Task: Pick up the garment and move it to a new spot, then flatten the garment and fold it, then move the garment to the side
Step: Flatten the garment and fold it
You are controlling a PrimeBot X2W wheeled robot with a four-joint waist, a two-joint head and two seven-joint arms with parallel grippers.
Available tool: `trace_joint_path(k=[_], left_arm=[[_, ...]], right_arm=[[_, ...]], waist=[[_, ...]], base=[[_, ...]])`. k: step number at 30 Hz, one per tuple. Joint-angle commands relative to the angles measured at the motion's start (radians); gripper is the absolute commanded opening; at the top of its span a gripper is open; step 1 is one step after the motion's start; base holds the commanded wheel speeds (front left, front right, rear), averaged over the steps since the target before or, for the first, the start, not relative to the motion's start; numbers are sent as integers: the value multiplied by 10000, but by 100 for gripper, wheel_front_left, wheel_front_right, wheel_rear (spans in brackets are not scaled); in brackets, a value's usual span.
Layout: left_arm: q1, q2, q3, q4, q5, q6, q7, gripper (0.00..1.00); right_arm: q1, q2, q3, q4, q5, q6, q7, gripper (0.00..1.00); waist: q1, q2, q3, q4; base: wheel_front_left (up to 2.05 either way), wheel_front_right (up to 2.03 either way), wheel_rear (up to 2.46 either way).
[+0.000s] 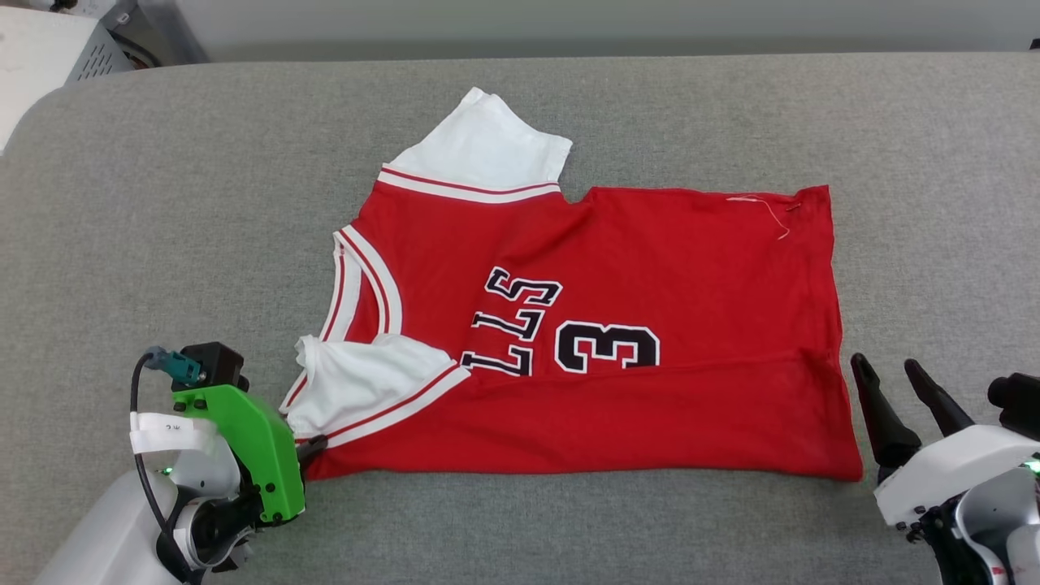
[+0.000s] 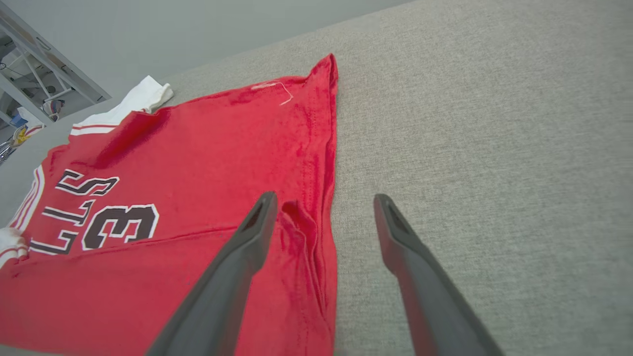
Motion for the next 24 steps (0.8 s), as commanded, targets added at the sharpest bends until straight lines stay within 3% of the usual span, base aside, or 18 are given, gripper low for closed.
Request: trace_joint_path(k=[1, 13, 24], left_arm=[[275, -294, -226, 92, 21, -83, -41, 0], [456, 276, 97, -1439, 451, 137, -718, 0], [335, 208, 32, -2208, 731, 299, -980, 0]], right_arm=[[0, -125, -125, 5, 174, -7, 263, 100], [139, -947, -516, -548, 765, -7, 4713, 100], [-331, -707, 215, 31, 618, -7, 6293, 100]], waist=[[0, -1, -150, 86], [0, -1, -295, 327], [0, -1, 272, 656]], base=[[0, 0, 0], [0, 0, 0], [0, 0, 0]])
